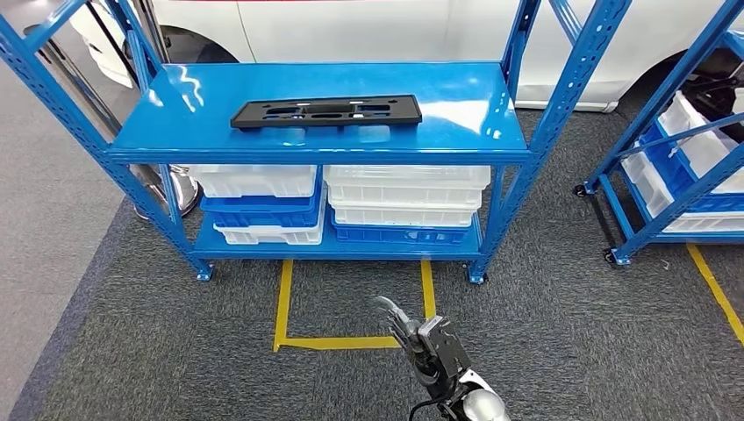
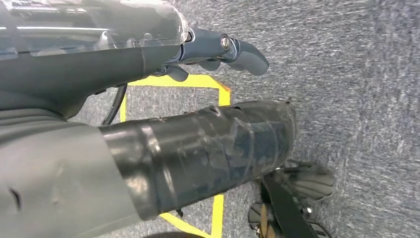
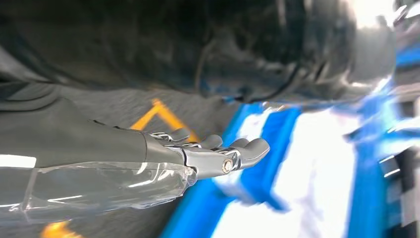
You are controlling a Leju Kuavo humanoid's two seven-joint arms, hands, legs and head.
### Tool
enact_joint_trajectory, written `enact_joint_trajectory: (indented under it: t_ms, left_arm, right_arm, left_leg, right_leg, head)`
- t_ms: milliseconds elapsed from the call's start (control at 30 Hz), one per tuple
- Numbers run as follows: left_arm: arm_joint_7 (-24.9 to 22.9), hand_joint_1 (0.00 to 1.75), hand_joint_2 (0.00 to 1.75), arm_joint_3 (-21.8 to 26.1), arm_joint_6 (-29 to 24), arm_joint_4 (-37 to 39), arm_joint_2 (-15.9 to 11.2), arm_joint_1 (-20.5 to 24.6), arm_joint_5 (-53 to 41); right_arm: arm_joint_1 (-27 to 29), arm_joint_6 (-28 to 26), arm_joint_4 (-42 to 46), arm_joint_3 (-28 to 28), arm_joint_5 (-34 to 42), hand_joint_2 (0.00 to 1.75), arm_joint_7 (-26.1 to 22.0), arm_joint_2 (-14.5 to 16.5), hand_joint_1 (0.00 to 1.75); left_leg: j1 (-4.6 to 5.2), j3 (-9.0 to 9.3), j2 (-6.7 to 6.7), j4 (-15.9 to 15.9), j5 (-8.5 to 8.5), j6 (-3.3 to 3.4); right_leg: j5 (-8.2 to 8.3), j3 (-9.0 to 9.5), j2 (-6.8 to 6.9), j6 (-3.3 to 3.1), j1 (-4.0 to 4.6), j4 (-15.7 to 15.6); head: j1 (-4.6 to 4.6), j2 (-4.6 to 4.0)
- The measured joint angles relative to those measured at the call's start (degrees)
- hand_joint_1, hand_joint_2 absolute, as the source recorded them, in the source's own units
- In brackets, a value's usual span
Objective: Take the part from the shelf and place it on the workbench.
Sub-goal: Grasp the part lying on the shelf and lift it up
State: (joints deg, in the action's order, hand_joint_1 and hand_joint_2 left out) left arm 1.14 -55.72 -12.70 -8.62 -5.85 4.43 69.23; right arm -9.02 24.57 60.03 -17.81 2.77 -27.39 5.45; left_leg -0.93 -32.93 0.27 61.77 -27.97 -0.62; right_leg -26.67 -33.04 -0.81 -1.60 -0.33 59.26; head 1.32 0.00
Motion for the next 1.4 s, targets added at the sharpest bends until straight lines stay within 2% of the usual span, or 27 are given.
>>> enact_joint_trajectory:
  t_ms: [67,167,200,233,300,333,367,400,433,467,533,567,667,700,767,833,867,900,933,1000,1067,1167,1233,1267,1333,1367,1400]
  left_arm:
    - [-0.1,0.0,0.0,-0.5,0.0,0.1,-0.1,0.2,0.5]
    - [-0.3,0.0,0.0,-1.3,0.0,0.1,-0.1,0.4,1.2]
    - [-0.4,0.0,0.0,-1.6,0.1,0.1,-0.1,0.5,1.5]
    - [-0.4,0.0,0.0,-1.8,0.1,0.1,-0.1,0.5,1.7]
    - [-0.4,0.0,0.0,-2.2,0.1,0.1,-0.1,0.6,2.1]
    - [-0.5,0.0,0.0,-2.4,0.2,0.2,-0.1,0.6,2.3]
    - [-0.5,0.0,0.0,-2.6,0.2,0.2,-0.1,0.6,2.4]
    - [-0.5,0.0,0.0,-2.8,0.2,0.2,-0.1,0.6,2.4]
    - [-0.6,0.0,0.0,-2.9,0.2,0.2,-0.1,0.6,2.5]
    - [-0.7,0.0,0.0,-2.9,0.1,0.2,-0.1,0.7,2.6]
    - [-1.0,0.0,0.0,-3.1,0.0,0.2,-0.1,0.8,2.7]
    - [-1.2,0.0,0.0,-3.2,-0.1,0.2,-0.1,0.8,2.8]
    - [-1.7,0.0,0.0,-3.6,-0.2,0.2,-0.1,0.9,3.1]
    - [-1.8,0.0,0.0,-3.7,-0.2,0.3,-0.1,1.0,3.2]
    - [-1.9,0.0,0.0,-3.9,-0.1,0.3,0.0,1.0,3.3]
    - [-2.0,0.0,0.0,-4.0,-0.1,0.3,0.1,1.1,3.3]
    - [-2.1,0.0,0.0,-4.0,-0.1,0.3,0.1,1.0,3.4]
    - [-2.2,0.0,0.0,-4.1,-0.1,0.3,0.1,1.0,3.4]
    - [-2.2,0.0,0.0,-4.1,-0.1,0.3,0.1,1.0,3.5]
    - [-2.3,0.0,0.0,-4.1,-0.1,0.3,0.1,1.0,3.6]
    - [-2.3,0.0,0.0,-4.1,-0.1,0.3,0.1,1.1,3.8]
    - [-2.4,0.0,0.0,-4.2,-0.1,0.3,0.1,1.1,3.9]
    - [-2.4,0.0,0.0,-4.2,-0.1,0.3,0.1,1.1,4.0]
    - [-2.4,0.0,0.0,-4.2,-0.1,0.3,0.1,1.1,4.1]
    - [-2.4,0.0,0.0,-4.2,-0.1,0.3,0.1,1.1,4.2]
    - [-2.4,0.0,0.0,-4.2,-0.1,0.3,0.1,1.1,4.2]
    - [-2.4,0.0,0.0,-4.2,-0.1,0.3,0.1,1.1,4.2]
  right_arm:
    - [0.0,1.1,2.3,-2.9,1.5,0.0,-0.5,-0.4,0.0]
    - [0.1,2.7,5.5,-6.3,3.2,0.0,-1.2,-1.1,0.0]
    - [0.1,3.3,6.8,-7.4,3.7,0.0,-1.5,-1.5,0.0]
    - [0.0,3.8,7.9,-8.5,4.1,0.0,-1.8,-1.8,0.0]
    - [0.0,4.8,9.8,-10.3,4.8,0.0,-2.3,-2.5,0.0]
    - [0.0,5.1,10.6,-11.1,5.0,0.0,-2.4,-2.8,0.0]
    - [0.1,5.4,11.3,-11.8,5.1,0.0,-2.6,-3.0,0.0]
    - [0.1,5.5,11.9,-12.3,5.2,0.0,-2.6,-3.3,0.0]
    - [0.1,5.7,12.6,-12.8,5.3,0.0,-2.7,-3.5,0.0]
    - [0.0,5.7,13.2,-13.1,5.4,0.0,-2.7,-3.6,0.0]
    - [-0.3,5.8,14.5,-13.8,5.5,0.0,-2.7,-3.9,0.0]
    - [-0.4,5.8,15.0,-14.1,5.5,0.0,-2.7,-4.0,0.0]
    - [-0.6,5.7,16.4,-15.0,5.5,0.0,-2.7,-4.3,0.0]
    - [-0.7,5.7,16.8,-15.2,5.5,0.0,-2.7,-4.4,0.0]
    - [-0.9,5.7,17.4,-15.6,5.5,0.0,-2.7,-4.5,0.0]
    - [-1.0,5.7,17.6,-16.0,5.5,0.0,-2.7,-4.7,0.0]
    - [-1.0,5.8,17.6,-16.2,5.5,0.0,-2.7,-4.8,0.0]
    - [-1.0,5.8,17.7,-16.4,5.5,0.0,-2.7,-4.9,0.0]
    - [-1.0,5.8,17.8,-16.6,5.5,0.0,-2.7,-5.0,0.0]
    - [-1.1,5.8,18.0,-16.8,5.6,0.0,-2.7,-5.0,0.0]
    - [-1.1,5.8,18.1,-17.1,5.6,0.0,-2.7,-5.2,0.0]
    - [-1.1,5.8,18.3,-17.4,5.6,0.0,-2.7,-5.3,0.0]
    - [-1.2,5.8,18.5,-17.4,5.7,0.0,-2.7,-5.4,0.0]
    - [-1.2,5.8,18.6,-17.5,5.7,0.0,-2.7,-5.5,0.0]
    - [-1.1,5.8,18.7,-17.5,5.7,0.0,-2.7,-5.7,0.0]
    - [-1.1,5.8,18.7,-17.5,5.7,0.0,-2.7,-5.8,0.0]
    - [-1.0,5.8,18.7,-17.6,5.7,0.0,-2.7,-6.0,0.0]
  left_leg:
    - [0.24,1.34,-0.19,-3.5,0.84,0.38]
    - [0.19,1.39,-0.08,-4.0,1.14,1.21]
    - [0.05,1.43,0.02,-4.2,1.34,1.6]
    - [-0.09,1.45,0.14,-4.4,1.51,1.92]
    - [-0.07,1.31,0.3,-4.4,1.56,2.2]
    - [-0.04,1.26,0.35,-4.4,1.55,2.23]
    - [-0.03,1.23,0.38,-4.3,1.53,2.26]
    - [-0.02,1.23,0.38,-4.3,1.5,2.25]
    - [-0.03,1.27,0.37,-4.2,1.44,2.2]
    - [-0.03,1.34,0.35,-4.1,1.34,2.09]
    - [0.16,1.33,0.32,-3.8,1.11,1.67]
    - [0.25,1.29,0.33,-3.8,1.04,1.4]
    - [0.22,1.3,0.36,-3.8,0.9,0.41]
    - [0.15,1.07,0.33,-3.1,0.34,0.12]
    - [0.05,-0.91,0.25,1.3,-2.48,-0.32]
    - [0.0,-4.49,0.22,8.9,-5.92,-0.59]
    - [-0.01,-5.79,0.22,11.5,-6.59,-0.68]
    - [-0.02,-6.18,0.22,12.2,-6.1,-0.68]
    - [-0.02,-5.45,0.22,10.5,-4.52,-0.62]
    - [0.01,-1.92,0.15,2.7,-0.48,-0.29]
    - [0.2,0.46,0.01,-2.7,1.27,0.2]
    - [0.29,0.72,-0.02,-3.8,1.43,1.07]
    - [0.08,0.86,0.08,-4.2,1.7,1.86]
    - [0.02,0.9,0.15,-4.3,1.78,2.2]
    - [0.1,0.83,0.23,-4.3,1.72,2.56]
    - [0.15,0.83,0.24,-4.3,1.68,2.6]
    - [0.18,0.87,0.24,-4.2,1.61,2.62]
  right_leg:
    - [0.05,-0.28,-0.13,0.49,0.15,0.1]
    - [-0.1,-0.53,-0.09,1.42,0.2,0.3]
    - [-1.0,-1.02,0.02,1.68,0.23,1.4]
    - [-2.47,-2.01,0.14,1.89,0.24,3.7]
    - [-6.21,-5.34,0.3,2.18,0.1,10.9]
    - [-7.36,-6.9,0.34,2.28,0.03,14.1]
    - [-7.6,-7.82,0.4,2.35,-0.02,16.0]
    - [-6.75,-7.72,0.46,2.34,-0.06,15.7]
    - [-4.94,-6.47,0.53,2.26,-0.09,13.1]
    - [-2.8,-4.47,0.64,2.07,-0.09,9.1]
    - [-0.27,-1.15,0.81,1.59,0.18,2.1]
    - [0.0,-0.49,0.84,1.37,0.31,0.5]
    - [0.1,-0.35,0.69,0.57,0.36,-0.2]
    - [0.25,-0.21,0.69,0.21,0.24,-0.4]
    - [0.48,-0.04,0.76,-0.3,-0.02,-0.8]
    - [0.47,-0.12,0.76,-0.46,0.05,-0.8]
    - [0.45,-0.13,0.73,-0.5,0.08,-0.7]
    - [0.41,-0.11,0.67,-0.51,0.11,-0.6]
    - [0.37,-0.06,0.6,-0.48,0.11,-0.6]
    - [0.21,0.04,0.48,-0.25,0.17,-0.4]
    - [0.09,-0.13,0.42,0.24,0.37,-0.2]
    - [0.14,-0.29,0.45,1.08,0.43,-0.2]
    - [-1.28,-1.03,0.49,1.63,0.32,1.7]
    - [-2.86,-2.2,0.52,1.87,0.23,4.2]
    - [-6.49,-5.84,0.54,2.2,0.05,11.8]
    - [-7.4,-7.36,0.55,2.31,-0.02,14.9]
    - [-7.13,-7.99,0.55,2.34,-0.07,16.0]
  head:
    - [0.01,0.0]
    - [0.02,0.0]
    - [0.03,0.0]
    - [0.03,0.0]
    - [0.03,0.0]
    - [0.03,0.0]
    - [0.03,0.0]
    - [0.04,0.0]
    - [0.04,0.0]
    - [0.04,0.0]
    - [0.02,0.0]
    - [0.01,0.0]
    - [0.02,0.0]
    - [0.02,0.0]
    - [0.0,0.0]
    - [-0.01,0.0]
    - [-0.01,0.0]
    - [-0.01,0.0]
    - [-0.01,0.0]
    - [0.0,0.0]
    - [0.02,0.0]
    - [0.02,0.0]
    - [0.04,0.0]
    - [0.06,0.0]
    - [0.07,0.0]
    - [0.07,0.0]
    - [0.06,0.0]
